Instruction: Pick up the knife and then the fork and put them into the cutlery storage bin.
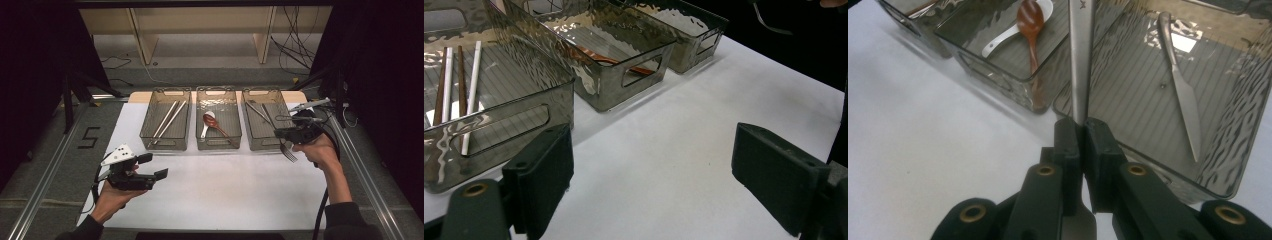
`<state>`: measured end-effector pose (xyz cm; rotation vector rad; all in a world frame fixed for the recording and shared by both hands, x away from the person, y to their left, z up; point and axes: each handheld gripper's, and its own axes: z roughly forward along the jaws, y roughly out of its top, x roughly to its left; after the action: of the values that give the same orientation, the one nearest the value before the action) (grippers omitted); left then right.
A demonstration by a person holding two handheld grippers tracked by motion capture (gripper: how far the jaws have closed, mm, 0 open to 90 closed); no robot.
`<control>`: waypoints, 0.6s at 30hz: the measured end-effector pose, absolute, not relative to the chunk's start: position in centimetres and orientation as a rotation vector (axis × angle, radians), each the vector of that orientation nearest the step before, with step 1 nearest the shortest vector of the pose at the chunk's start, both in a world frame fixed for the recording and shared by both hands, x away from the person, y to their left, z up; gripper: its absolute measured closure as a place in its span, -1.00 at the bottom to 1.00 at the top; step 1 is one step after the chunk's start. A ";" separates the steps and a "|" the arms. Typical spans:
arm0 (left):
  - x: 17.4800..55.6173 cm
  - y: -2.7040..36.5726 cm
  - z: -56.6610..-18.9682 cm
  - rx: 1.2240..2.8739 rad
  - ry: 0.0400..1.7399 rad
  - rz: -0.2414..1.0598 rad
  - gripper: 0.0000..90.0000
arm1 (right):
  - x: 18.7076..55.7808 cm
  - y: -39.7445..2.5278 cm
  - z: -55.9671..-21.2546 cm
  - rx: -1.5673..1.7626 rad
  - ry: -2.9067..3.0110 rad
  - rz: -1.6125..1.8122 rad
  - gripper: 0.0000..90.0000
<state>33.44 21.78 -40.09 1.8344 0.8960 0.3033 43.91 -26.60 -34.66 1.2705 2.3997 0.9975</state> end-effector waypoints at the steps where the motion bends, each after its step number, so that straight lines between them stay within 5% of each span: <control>1: 33.4 21.8 -40.1 1.836 0.896 0.302 -0.63 | 44.1 -26.6 -34.6 1.276 2.394 0.996 0.90; 18: 33.4 21.8 -40.1 1.835 0.896 0.303 -0.63 | 46.7 -26.6 -33.0 1.325 2.330 0.996 0.90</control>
<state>33.45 21.80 -40.09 1.8350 0.8956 0.3027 46.75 -26.56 -32.96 1.3249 2.3301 0.9964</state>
